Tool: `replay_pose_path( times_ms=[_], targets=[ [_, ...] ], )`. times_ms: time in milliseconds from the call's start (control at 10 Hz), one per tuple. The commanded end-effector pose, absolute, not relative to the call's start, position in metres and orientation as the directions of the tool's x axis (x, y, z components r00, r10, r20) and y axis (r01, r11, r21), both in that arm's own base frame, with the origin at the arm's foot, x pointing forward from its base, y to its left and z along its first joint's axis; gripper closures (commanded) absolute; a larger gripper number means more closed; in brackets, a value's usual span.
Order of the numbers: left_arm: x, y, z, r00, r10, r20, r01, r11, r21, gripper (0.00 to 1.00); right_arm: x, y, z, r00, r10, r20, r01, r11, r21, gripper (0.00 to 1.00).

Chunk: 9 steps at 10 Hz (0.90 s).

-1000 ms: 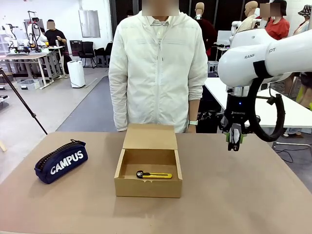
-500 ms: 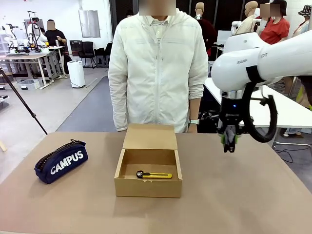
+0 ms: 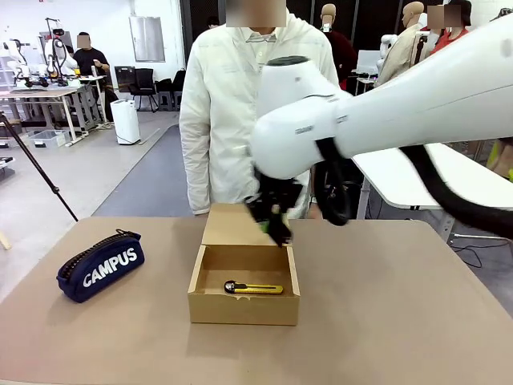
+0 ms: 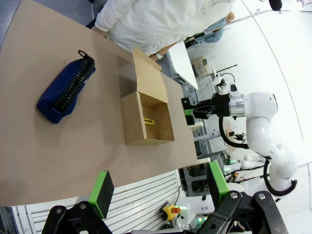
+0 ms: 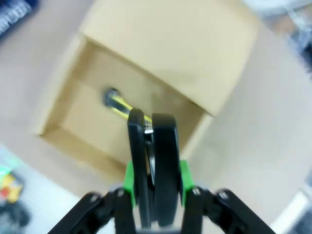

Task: Pack the items into the box.
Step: Pick up the item indicated by the person and place it inside the Mailer Box.

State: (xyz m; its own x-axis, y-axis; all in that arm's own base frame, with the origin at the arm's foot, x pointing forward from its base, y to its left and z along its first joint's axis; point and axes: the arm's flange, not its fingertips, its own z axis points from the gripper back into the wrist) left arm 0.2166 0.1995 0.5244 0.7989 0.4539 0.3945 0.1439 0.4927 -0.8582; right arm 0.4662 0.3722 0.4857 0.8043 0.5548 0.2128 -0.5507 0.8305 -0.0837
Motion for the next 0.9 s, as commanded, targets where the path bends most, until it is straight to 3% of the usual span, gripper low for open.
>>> replay_pose_path(
  times_ms=[0, 200, 300, 500, 800],
  targets=[
    [0.217, 0.200, 0.525, 0.791, 0.452, 0.412, 0.169, 0.486, -0.857, 0.00, 0.481, 0.396, 0.483, 0.182, 0.926, 0.330, -0.963, 0.236, -0.131, 1.00],
    [0.217, 0.200, 0.525, 0.791, 0.452, 0.412, 0.169, 0.486, -0.857, 0.00, 0.471, 0.422, 0.468, -0.020, 0.954, 0.301, -0.987, 0.029, -0.158, 1.00],
    [0.217, 0.200, 0.525, 0.791, 0.452, 0.412, 0.169, 0.486, -0.857, 0.00, 0.472, 0.428, 0.458, -0.064, 0.965, 0.255, -0.972, -0.002, -0.236, 1.00],
    [0.217, 0.200, 0.525, 0.791, 0.452, 0.412, 0.169, 0.486, -0.857, 0.00, 0.475, 0.425, 0.451, -0.118, 0.976, 0.182, -0.973, -0.077, -0.219, 1.00],
    [0.217, 0.200, 0.525, 0.791, 0.452, 0.412, 0.169, 0.486, -0.857, 0.00, 0.473, 0.417, 0.439, -0.073, 0.992, 0.107, -0.984, -0.054, -0.171, 1.00]
  ],
)
